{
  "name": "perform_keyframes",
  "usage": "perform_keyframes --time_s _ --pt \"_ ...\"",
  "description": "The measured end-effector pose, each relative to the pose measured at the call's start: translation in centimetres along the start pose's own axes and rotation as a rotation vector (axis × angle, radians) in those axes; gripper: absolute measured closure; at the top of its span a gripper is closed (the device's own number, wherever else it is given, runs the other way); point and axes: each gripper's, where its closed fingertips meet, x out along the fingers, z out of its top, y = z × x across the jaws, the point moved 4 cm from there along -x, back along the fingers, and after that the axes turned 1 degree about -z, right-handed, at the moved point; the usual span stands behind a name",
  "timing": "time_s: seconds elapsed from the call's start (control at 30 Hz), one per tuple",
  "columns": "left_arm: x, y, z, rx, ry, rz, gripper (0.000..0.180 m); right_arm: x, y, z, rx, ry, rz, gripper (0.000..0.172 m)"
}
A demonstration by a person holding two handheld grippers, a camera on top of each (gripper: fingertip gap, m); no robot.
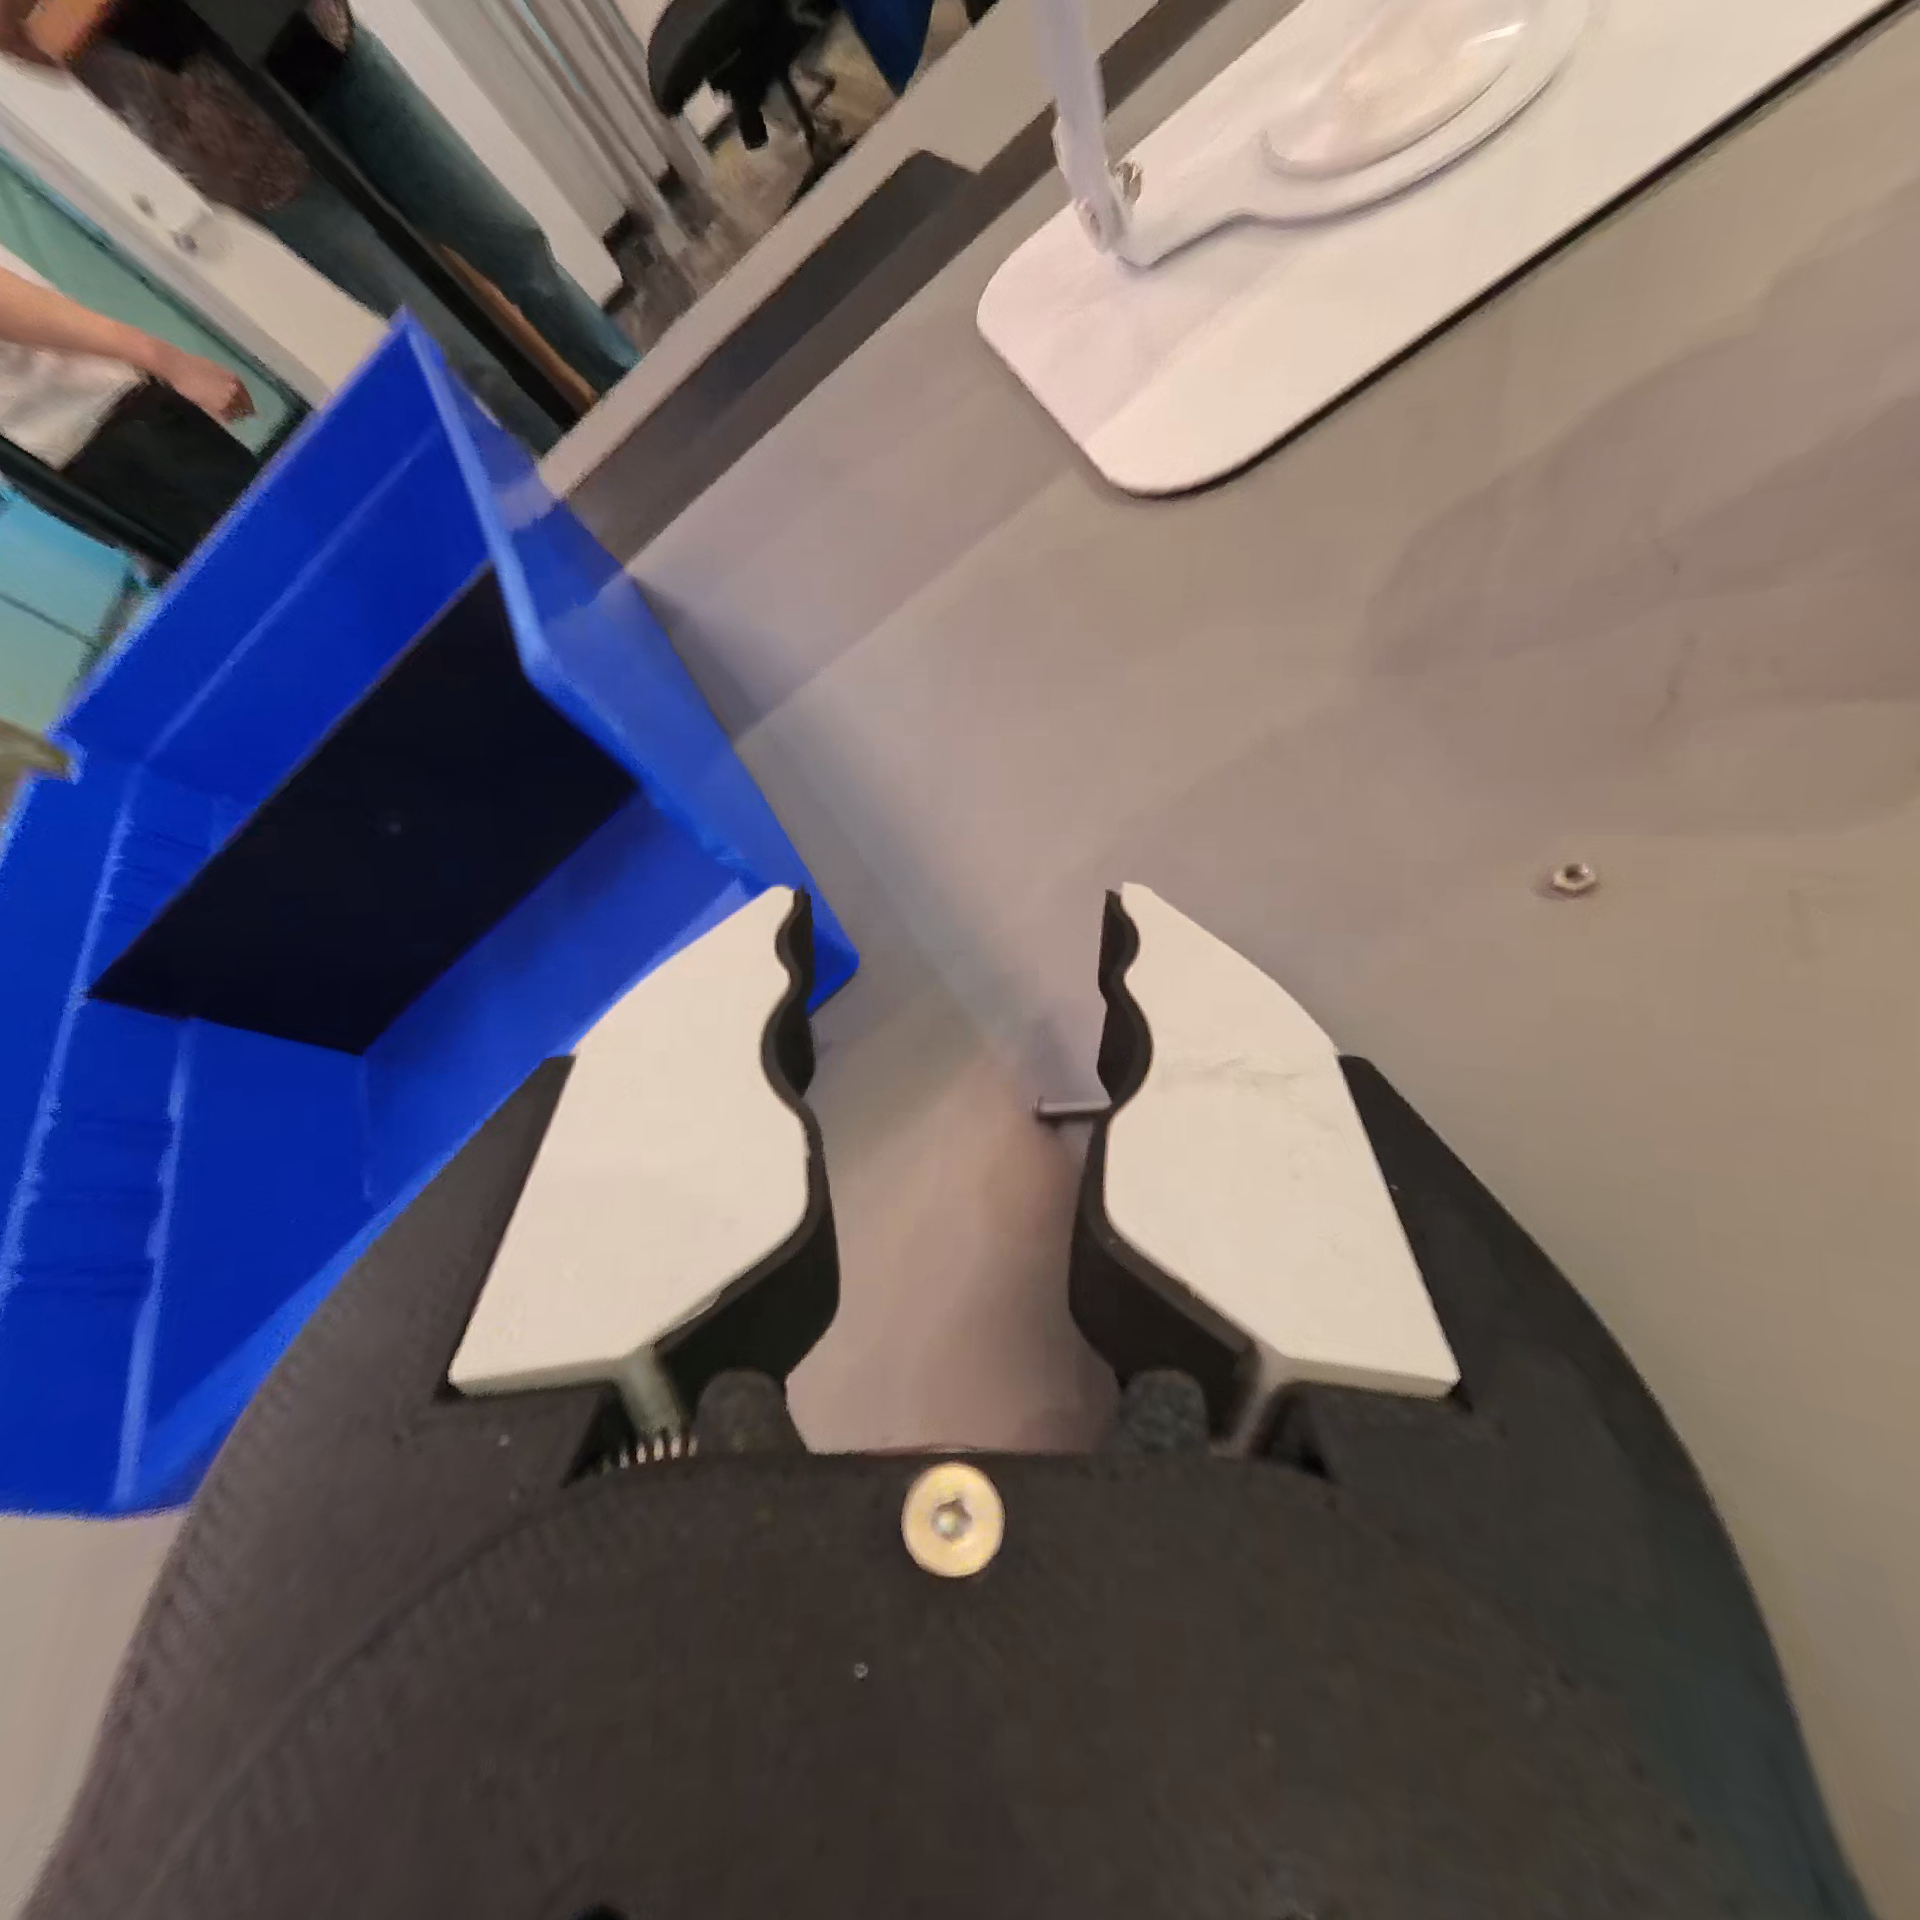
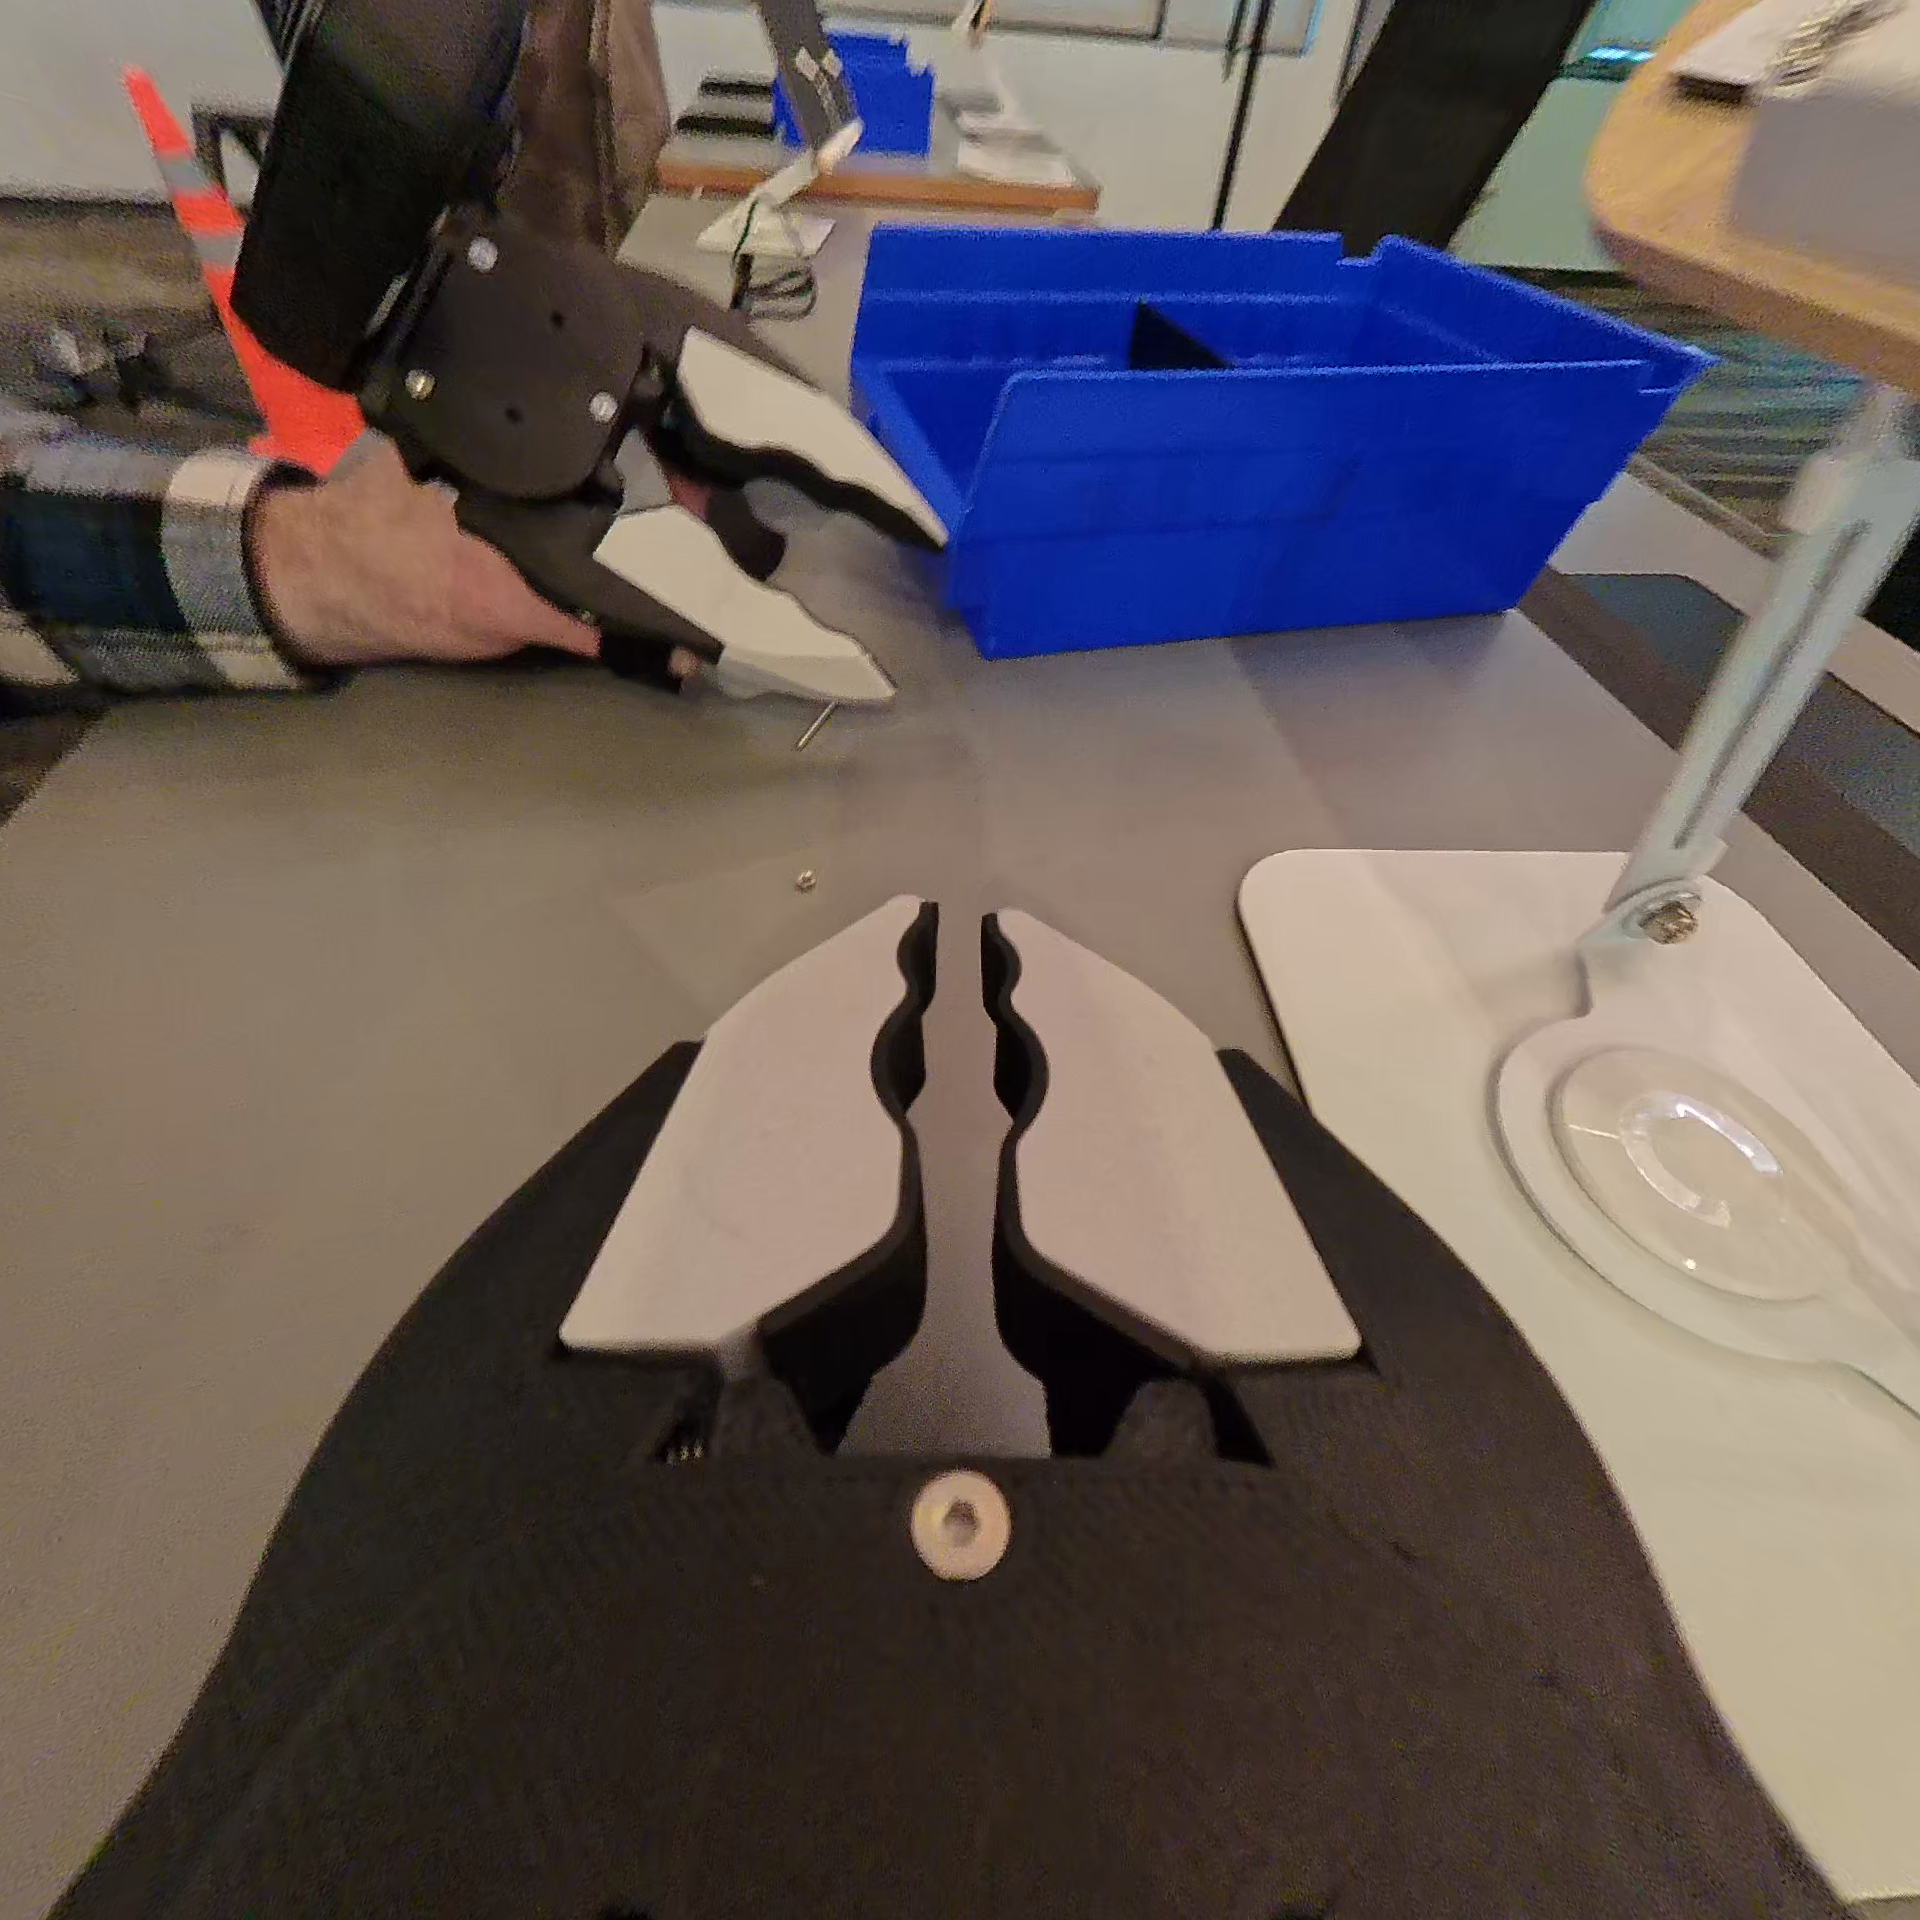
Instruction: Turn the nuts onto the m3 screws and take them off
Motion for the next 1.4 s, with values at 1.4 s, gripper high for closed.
perform_keyframes --time_s 1.4 --pt "-4.3 2.6 -3.8 -0.076 0.104 -0.382 0.122 17.3 6.3 0.2 -0.066 0.635 0.165 0.169"
